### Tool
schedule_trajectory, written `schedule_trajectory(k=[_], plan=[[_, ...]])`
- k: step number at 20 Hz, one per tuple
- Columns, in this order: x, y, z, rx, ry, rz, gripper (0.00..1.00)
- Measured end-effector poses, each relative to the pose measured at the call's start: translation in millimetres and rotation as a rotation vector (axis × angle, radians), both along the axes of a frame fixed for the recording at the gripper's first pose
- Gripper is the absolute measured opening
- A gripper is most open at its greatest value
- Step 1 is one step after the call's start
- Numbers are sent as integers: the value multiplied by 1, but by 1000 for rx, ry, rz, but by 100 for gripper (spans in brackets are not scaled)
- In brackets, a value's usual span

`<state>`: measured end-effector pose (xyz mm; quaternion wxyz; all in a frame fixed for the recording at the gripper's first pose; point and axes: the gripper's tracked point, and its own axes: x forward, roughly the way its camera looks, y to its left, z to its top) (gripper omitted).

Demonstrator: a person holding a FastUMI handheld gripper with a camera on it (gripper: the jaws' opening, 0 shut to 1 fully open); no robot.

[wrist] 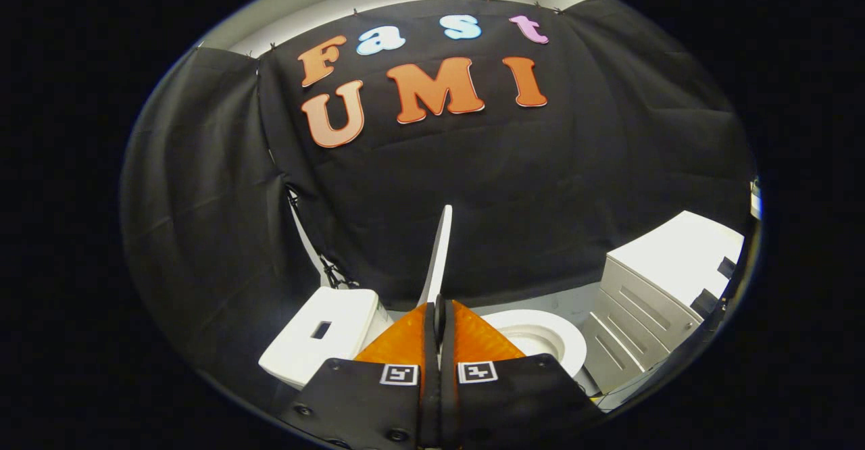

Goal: Open the toilet lid.

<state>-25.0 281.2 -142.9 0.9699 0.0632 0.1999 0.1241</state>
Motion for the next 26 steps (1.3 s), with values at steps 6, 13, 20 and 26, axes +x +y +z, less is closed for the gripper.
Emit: schedule_trajectory(k=[6,13,20,26], plan=[[-11,47,10,-36,-20,61,8],[-25,96,16,-45,-27,117,8],[-36,142,16,-49,-33,174,8],[-45,175,13,-44,-30,217,8]])
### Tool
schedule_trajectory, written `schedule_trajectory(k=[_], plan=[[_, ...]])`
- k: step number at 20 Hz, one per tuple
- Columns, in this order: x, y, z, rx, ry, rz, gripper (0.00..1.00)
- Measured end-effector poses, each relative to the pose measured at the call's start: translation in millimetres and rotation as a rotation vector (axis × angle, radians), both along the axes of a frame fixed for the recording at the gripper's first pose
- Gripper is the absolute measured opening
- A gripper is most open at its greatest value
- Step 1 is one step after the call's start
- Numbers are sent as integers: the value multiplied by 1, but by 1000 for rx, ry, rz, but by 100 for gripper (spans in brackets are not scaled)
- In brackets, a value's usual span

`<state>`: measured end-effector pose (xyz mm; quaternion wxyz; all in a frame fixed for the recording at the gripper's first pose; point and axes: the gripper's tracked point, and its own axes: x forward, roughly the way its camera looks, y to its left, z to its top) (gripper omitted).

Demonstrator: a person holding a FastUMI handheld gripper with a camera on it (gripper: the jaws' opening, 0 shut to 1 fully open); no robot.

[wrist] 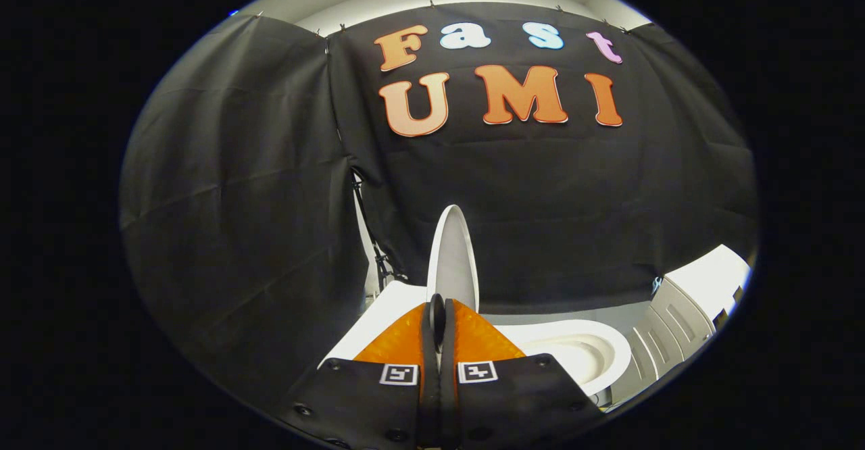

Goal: Open the toilet lid.

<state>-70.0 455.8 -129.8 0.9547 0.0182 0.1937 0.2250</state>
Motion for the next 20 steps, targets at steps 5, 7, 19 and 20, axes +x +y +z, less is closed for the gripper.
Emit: schedule_trajectory(k=[5,7,19,20], plan=[[-8,26,-4,-4,3,38,8],[-11,34,-6,-5,6,49,8],[-16,40,-6,-45,-16,68,15],[-18,40,-5,-42,-13,68,20]])
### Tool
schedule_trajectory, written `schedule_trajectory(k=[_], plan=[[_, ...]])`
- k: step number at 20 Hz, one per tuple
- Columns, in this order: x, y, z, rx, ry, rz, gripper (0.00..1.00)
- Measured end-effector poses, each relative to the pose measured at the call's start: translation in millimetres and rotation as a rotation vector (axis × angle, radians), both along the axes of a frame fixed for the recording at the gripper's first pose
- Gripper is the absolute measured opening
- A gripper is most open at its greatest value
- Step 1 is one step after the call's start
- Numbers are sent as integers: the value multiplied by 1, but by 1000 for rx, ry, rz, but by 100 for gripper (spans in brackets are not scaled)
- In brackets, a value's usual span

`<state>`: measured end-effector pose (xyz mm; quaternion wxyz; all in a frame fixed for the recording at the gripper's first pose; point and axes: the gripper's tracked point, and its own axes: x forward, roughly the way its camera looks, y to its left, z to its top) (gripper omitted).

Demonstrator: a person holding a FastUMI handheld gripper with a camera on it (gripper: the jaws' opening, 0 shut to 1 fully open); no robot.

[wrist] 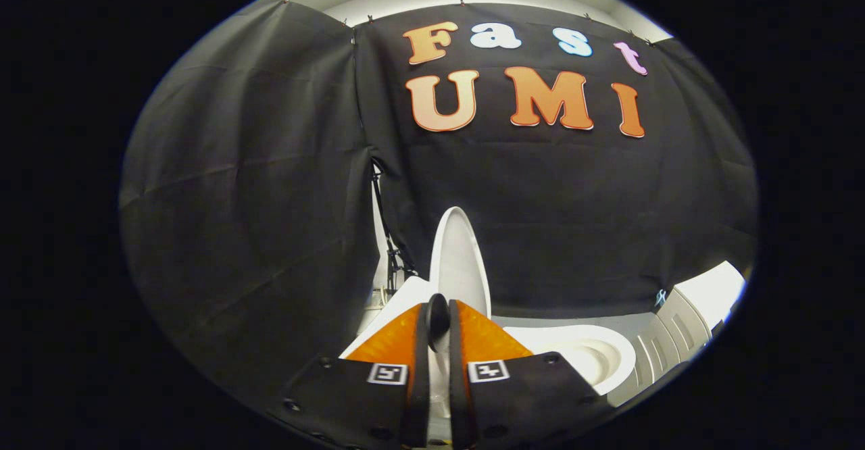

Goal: Open the toilet lid.

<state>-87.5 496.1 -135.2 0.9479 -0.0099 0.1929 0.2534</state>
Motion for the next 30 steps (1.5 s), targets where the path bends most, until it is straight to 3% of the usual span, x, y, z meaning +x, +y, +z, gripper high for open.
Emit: schedule_trajectory(k=[2,6,9,14,23,30], plan=[[3,-9,13,15,-30,-17,30],[-3,-14,32,55,-41,5,66],[3,-27,48,76,-70,-6,83],[19,-71,72,96,-103,-77,99],[54,-162,108,54,-180,-194,99],[66,-210,138,38,-233,-220,98]])
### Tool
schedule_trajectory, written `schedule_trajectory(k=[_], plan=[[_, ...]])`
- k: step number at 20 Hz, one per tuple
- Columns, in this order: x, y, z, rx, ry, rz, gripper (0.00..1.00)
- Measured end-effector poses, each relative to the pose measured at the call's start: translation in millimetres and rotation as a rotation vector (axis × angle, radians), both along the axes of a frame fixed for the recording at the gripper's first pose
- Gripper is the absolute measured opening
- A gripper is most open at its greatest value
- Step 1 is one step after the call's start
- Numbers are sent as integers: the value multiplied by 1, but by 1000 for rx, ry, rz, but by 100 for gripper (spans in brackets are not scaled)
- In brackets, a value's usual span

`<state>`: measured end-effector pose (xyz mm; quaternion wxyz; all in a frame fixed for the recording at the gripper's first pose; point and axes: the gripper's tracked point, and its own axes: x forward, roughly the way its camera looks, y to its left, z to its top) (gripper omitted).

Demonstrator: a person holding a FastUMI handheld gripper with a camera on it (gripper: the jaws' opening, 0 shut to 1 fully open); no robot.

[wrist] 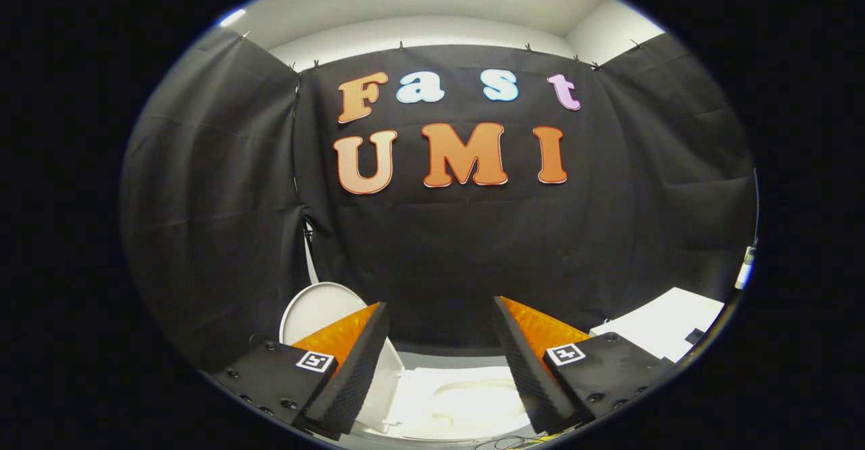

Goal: Open the toilet lid.

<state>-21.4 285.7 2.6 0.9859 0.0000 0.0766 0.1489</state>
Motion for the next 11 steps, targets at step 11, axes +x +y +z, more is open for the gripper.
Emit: schedule_trajectory(k=[11], plan=[[13,-50,13,52,-27,-44,98]])
